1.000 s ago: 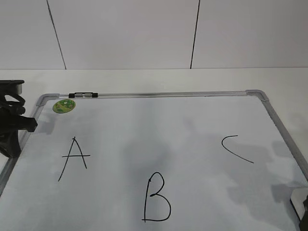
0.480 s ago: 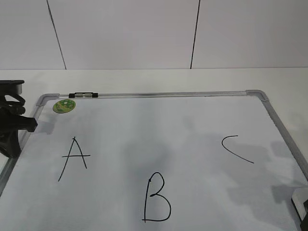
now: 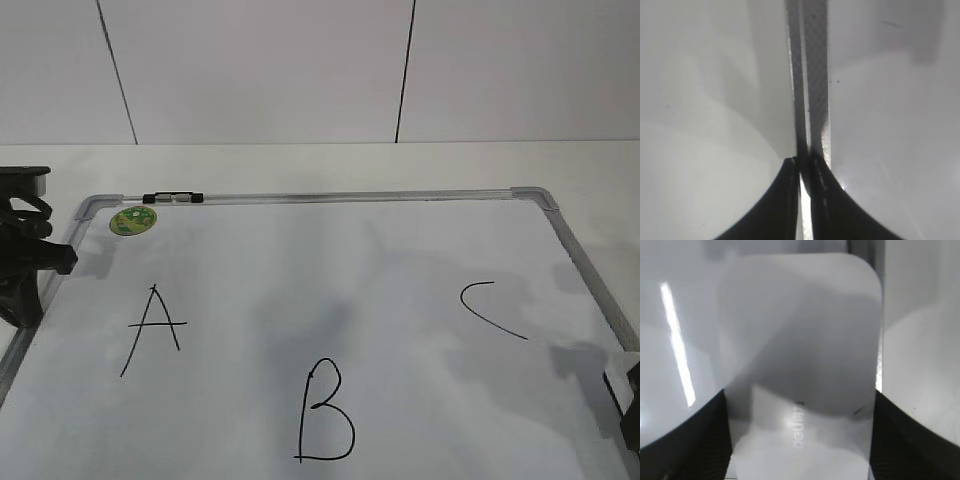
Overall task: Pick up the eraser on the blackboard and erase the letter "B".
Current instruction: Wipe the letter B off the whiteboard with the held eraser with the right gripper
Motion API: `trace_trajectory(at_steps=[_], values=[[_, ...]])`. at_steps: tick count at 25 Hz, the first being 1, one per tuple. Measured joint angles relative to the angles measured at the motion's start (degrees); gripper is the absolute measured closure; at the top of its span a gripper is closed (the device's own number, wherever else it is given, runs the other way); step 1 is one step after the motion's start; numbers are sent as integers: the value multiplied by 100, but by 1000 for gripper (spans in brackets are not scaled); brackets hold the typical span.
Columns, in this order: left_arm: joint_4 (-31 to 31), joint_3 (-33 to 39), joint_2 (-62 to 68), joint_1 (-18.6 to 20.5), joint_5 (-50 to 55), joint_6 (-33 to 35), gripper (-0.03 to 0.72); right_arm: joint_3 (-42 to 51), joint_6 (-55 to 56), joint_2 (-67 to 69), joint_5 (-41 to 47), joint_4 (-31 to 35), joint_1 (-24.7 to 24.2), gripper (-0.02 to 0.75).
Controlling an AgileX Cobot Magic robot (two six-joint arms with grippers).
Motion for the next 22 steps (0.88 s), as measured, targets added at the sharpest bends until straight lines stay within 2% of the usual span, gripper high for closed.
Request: trace_trajectory(at_steps=[5, 8, 12, 13, 15, 22], values=[[0, 0, 0, 0, 5, 0, 668, -404, 14, 0, 253, 19, 12, 190], [0, -3, 0, 0, 13, 0, 668, -638, 33, 0, 431, 19, 214, 190], [0, -13, 0, 0, 19, 0, 668, -982, 272, 13, 468, 19, 788, 191], [0, -13, 0, 0, 19, 0, 668, -1104, 439, 100, 503, 19, 1138, 191], [0, -13, 0, 0, 19, 0, 668, -1319, 606, 334, 555, 19, 1518, 191], [0, -13, 0, 0, 33, 0, 667, -2113, 885, 1558, 618, -54, 2385, 191]])
